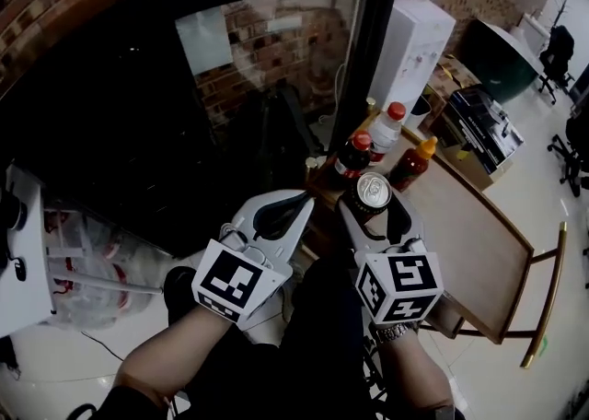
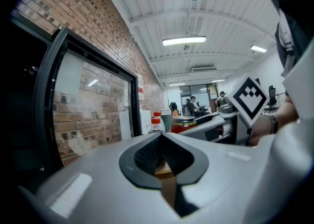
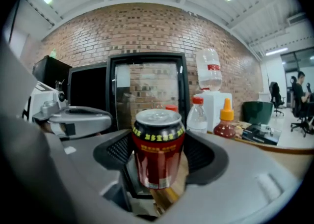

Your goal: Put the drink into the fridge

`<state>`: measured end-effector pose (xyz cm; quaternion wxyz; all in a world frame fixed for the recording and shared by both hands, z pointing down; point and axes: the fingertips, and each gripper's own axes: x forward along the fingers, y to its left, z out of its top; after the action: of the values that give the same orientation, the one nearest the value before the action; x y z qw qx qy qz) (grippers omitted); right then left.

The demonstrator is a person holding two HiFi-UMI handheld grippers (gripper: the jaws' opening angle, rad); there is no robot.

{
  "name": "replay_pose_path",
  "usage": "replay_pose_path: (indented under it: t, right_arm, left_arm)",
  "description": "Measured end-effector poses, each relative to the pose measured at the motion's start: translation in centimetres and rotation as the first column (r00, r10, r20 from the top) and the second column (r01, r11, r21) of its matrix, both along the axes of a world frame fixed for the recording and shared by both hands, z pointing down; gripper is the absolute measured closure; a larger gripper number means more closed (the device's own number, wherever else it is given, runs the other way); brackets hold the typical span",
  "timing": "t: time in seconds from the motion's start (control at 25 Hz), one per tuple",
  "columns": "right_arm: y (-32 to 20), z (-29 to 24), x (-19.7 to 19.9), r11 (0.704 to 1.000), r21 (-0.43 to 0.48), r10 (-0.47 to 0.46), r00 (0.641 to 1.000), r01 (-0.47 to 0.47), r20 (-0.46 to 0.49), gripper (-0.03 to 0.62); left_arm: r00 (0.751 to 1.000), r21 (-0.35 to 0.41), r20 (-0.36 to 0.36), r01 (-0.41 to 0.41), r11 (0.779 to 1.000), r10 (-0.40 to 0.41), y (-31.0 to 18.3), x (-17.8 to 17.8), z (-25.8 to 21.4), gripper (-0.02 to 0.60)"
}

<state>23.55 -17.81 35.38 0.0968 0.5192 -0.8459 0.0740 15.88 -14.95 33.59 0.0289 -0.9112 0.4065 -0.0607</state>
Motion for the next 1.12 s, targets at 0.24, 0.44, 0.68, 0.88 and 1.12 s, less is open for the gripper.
replay_pose_path:
  t: [0.24, 0.44, 0.68, 0.88, 1.12]
  right_arm:
    - [1.7, -1.3, -6.1, 0.989, 0.028, -0.144, 0.989, 0.144, 0.011, 0.273]
    - [3.2, -1.2, -12.7, 0.961, 0.028, -0.274, 0.962, 0.274, 0.011, 0.273]
    - [5.5, -0.7, -20.9, 0.916, 0.032, -0.4, 0.916, 0.4, 0.0, 0.273]
    - [6.7, 0.3, -26.9, 0.872, 0.032, -0.488, 0.873, 0.488, -0.005, 0.273]
    - [7.2, 2.3, -33.1, 0.819, 0.026, -0.573, 0.82, 0.573, -0.014, 0.273]
  left_arm:
    - [0.989, 0.01, -0.005, 0.146, 0.989, -0.146, 1.6, -5.5, -1.0, 0.577]
    - [0.961, 0.027, 0.036, 0.274, 0.961, -0.275, 3.5, -12.1, -0.7, 0.577]
    - [0.907, 0.025, 0.039, 0.42, 0.907, -0.42, 6.4, -20.4, -0.2, 0.577]
    - [0.854, 0.013, 0.038, 0.519, 0.855, -0.519, 8.6, -26.3, 0.6, 0.577]
    - [0.797, -0.015, 0.018, 0.604, 0.797, -0.603, 9.4, -32.0, 2.1, 0.577]
